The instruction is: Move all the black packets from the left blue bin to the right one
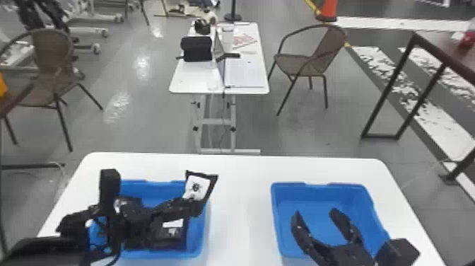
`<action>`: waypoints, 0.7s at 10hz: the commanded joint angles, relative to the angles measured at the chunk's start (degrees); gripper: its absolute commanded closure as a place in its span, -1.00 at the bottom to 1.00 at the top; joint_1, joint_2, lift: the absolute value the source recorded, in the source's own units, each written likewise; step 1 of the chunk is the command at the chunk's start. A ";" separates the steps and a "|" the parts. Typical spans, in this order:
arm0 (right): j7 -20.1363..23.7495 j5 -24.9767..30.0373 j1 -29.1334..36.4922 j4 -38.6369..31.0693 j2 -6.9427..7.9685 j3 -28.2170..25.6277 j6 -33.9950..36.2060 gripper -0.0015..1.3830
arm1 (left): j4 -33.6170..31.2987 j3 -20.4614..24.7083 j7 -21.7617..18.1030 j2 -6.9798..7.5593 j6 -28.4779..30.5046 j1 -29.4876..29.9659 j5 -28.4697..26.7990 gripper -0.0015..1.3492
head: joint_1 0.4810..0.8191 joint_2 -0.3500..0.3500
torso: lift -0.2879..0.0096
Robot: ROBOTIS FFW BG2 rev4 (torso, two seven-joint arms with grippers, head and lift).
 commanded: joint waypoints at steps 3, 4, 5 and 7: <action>10.42 -4.61 -11.10 4.71 -1.49 0.35 8.07 -0.80 | 13.86 -7.11 -7.80 -1.09 -14.19 -10.67 -3.50 0.68 | 0.27 -0.22 | 0.94; 12.44 -6.10 -13.39 6.47 -1.49 0.35 9.56 -0.80 | 21.77 -9.84 -12.11 -1.35 -19.72 -16.12 -2.97 0.68 | 0.27 -0.26 | 0.94; 14.28 -6.10 -15.94 8.14 -1.49 0.70 10.79 -0.81 | 25.64 -12.47 -13.96 -1.44 -20.69 -19.29 -3.23 0.68 | 0.27 -0.31 | 0.94; 16.39 -7.07 -19.45 10.95 -1.49 1.23 11.23 -0.81 | 29.33 -16.78 -14.22 -1.88 -21.39 -22.01 -0.77 0.68 | 0.27 -0.36 | 0.94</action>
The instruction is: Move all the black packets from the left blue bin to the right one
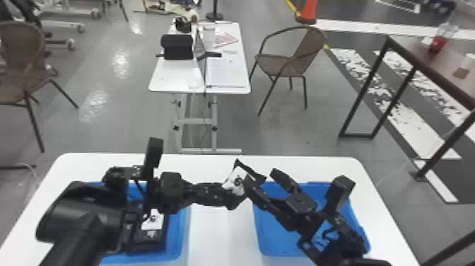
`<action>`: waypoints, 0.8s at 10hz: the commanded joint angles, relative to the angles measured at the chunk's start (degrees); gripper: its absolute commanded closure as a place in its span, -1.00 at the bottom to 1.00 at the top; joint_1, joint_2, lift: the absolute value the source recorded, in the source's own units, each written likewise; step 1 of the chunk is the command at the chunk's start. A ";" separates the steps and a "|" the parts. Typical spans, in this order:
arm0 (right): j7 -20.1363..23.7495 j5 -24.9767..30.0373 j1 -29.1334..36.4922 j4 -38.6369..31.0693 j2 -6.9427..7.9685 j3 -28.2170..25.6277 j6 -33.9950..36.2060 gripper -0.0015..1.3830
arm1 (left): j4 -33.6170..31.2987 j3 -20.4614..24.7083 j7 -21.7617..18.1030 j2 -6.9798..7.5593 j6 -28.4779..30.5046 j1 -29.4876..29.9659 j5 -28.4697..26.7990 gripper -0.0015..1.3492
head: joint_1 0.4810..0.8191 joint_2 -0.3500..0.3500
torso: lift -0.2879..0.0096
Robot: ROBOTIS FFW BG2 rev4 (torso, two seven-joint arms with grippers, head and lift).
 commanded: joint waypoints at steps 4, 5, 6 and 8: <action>2.90 -2.65 -2.27 1.90 0.00 1.22 5.14 -0.27 | 3.06 -2.69 0.52 -1.53 -1.15 -1.96 1.53 0.68 | 0.27 -0.41 | 0.94; 2.72 -3.62 -2.36 2.52 0.26 1.39 4.96 0.57 | 3.06 -3.04 0.61 -1.53 -1.07 -2.14 1.53 0.68 | 0.27 -0.41 | 0.94; 1.84 -3.62 -2.36 2.52 0.70 1.31 3.20 0.83 | 3.06 -3.04 0.61 -1.53 -1.07 -2.05 1.70 0.68 | 0.27 -0.40 | 0.94; 1.14 -5.11 -1.92 2.69 0.79 0.78 0.74 0.85 | 2.97 -1.99 2.63 -1.44 -0.01 -0.82 1.96 0.42 | 0.27 -0.41 | 0.94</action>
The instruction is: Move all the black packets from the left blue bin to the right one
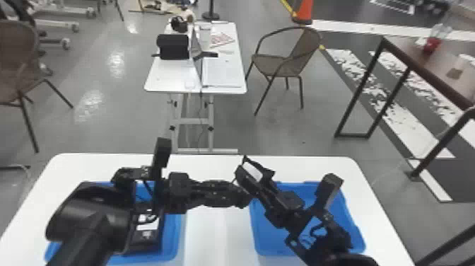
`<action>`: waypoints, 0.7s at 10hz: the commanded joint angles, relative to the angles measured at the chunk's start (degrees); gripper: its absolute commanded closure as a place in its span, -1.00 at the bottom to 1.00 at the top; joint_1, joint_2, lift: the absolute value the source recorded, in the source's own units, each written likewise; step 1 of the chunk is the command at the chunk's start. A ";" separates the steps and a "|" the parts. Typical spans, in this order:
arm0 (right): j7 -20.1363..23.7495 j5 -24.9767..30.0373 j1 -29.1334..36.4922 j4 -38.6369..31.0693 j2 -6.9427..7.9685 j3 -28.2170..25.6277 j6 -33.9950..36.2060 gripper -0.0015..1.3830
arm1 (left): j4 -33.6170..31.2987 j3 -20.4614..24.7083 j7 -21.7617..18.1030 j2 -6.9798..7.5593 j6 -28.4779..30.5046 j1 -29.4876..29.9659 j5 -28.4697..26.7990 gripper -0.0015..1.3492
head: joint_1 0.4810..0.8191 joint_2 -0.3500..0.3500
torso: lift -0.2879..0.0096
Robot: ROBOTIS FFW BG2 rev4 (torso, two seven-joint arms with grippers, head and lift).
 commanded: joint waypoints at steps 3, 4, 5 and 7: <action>-0.97 -0.85 -0.66 3.91 -0.07 -4.14 -1.80 0.85 | -5.97 9.26 1.83 0.46 5.12 7.66 -2.73 -0.89 | 0.27 -0.41 | 0.94; -1.06 -0.41 -2.32 8.30 -0.16 -5.98 -1.98 0.85 | -10.98 13.75 4.47 0.37 6.88 11.70 -2.64 -0.83 | 0.27 -0.40 | 0.94; -1.06 0.38 -5.49 14.81 -0.86 -7.56 -2.07 0.85 | -16.51 18.14 7.28 0.11 8.37 15.75 -1.94 -0.81 | 0.27 -0.37 | 0.94; -1.59 3.54 -13.40 30.36 -3.50 -10.99 -3.74 0.74 | -23.98 23.85 11.06 -0.42 12.42 21.28 -1.15 -0.81 | 0.27 -0.31 | 0.94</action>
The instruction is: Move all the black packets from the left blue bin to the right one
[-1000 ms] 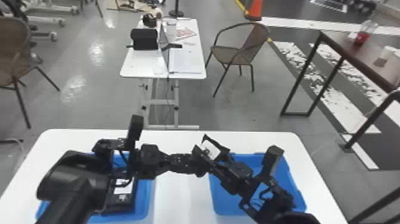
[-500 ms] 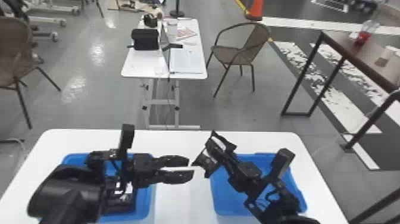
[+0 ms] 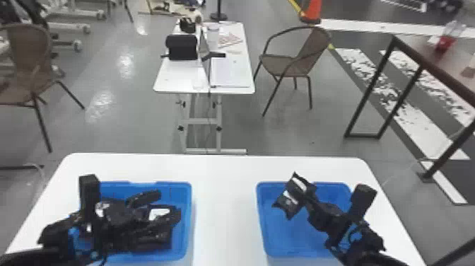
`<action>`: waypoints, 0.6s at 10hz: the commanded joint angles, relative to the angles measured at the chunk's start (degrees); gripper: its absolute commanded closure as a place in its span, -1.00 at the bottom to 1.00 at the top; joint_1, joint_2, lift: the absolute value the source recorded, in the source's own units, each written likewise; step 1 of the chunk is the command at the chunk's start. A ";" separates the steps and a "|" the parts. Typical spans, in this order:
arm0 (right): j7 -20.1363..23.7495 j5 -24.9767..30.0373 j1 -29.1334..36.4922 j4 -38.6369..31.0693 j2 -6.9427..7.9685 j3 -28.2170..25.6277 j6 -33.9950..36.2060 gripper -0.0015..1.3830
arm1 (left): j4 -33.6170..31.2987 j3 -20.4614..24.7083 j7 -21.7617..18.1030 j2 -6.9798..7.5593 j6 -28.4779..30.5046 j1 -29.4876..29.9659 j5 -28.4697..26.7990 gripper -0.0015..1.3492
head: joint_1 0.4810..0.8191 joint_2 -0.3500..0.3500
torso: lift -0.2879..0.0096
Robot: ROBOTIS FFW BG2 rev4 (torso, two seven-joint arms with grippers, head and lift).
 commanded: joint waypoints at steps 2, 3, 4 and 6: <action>-1.97 1.65 -7.37 14.18 -4.01 -3.67 0.84 -0.17 | -3.17 3.79 2.01 -0.62 5.09 3.48 1.01 -0.81 | 0.27 -0.35 | 0.94; -4.61 -0.02 -6.23 11.28 -4.71 -3.67 0.76 -0.82 | -4.67 5.02 4.83 -0.62 7.11 5.24 2.94 -0.80 | 0.27 -0.41 | 0.94; -4.88 -6.26 -3.86 7.06 -4.18 -3.67 -1.44 -0.97 | -8.45 6.78 10.36 -0.62 8.16 7.70 4.53 -0.80 | 0.27 -0.43 | 0.94; -4.79 -12.68 2.38 -4.63 -2.69 -3.67 -2.41 -0.65 | -14.07 10.12 22.14 -0.62 12.82 11.13 8.48 -0.80 | 0.27 -0.29 | 0.94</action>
